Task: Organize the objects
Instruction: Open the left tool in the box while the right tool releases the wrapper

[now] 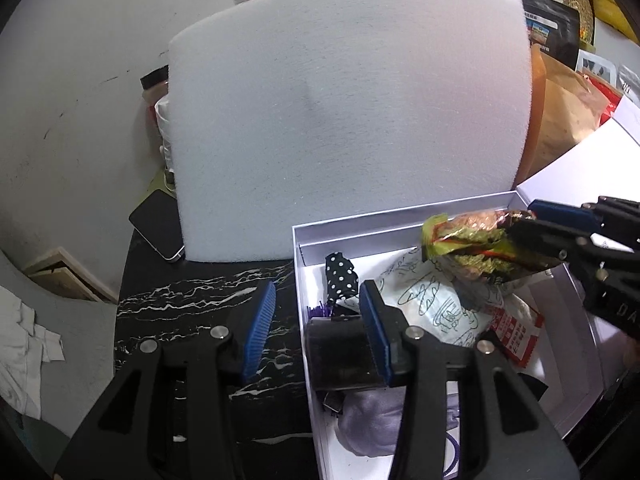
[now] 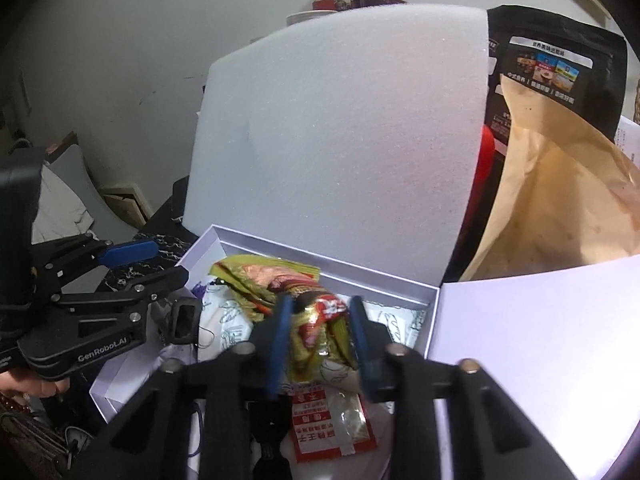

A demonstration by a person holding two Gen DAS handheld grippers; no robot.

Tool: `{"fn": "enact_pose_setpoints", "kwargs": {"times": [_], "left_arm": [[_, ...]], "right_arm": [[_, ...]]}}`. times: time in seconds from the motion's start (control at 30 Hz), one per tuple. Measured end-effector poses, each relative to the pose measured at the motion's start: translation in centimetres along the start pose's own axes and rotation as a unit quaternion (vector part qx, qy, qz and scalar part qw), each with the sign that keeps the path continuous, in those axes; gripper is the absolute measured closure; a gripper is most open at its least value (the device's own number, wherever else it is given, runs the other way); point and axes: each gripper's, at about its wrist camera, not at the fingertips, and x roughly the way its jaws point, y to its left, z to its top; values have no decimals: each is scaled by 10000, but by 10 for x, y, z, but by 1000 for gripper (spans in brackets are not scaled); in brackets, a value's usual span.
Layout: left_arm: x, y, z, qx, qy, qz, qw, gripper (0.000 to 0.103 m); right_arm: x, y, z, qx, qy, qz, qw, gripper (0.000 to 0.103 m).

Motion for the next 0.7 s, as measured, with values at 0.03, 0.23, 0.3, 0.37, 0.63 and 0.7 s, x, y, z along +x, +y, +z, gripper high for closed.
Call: {"fn": "enact_pose_setpoints", "kwargs": {"times": [0.03, 0.23, 0.3, 0.37, 0.63, 0.7], "left_arm": [[0, 0, 0, 4, 8, -28, 10000, 61], [12, -9, -5, 43, 168, -201, 9996, 62], [15, -11, -6, 35, 216, -207, 9995, 62], [13, -11, -6, 12, 185, -210, 9996, 62], [-10, -12, -2, -185, -18, -159, 9997, 58], [-15, -15, -2, -198, -13, -167, 9997, 56]], "right_arm": [[2, 3, -1, -63, 11, -1, 10000, 77], [18, 15, -4, -196, 136, 101, 9997, 77], [20, 14, -4, -173, 153, 131, 9996, 76], [20, 13, -3, -154, 168, 161, 9996, 76], [6, 17, 0, -137, 168, 129, 9997, 52], [-1, 17, 0, -89, 85, 156, 9998, 47]]}}
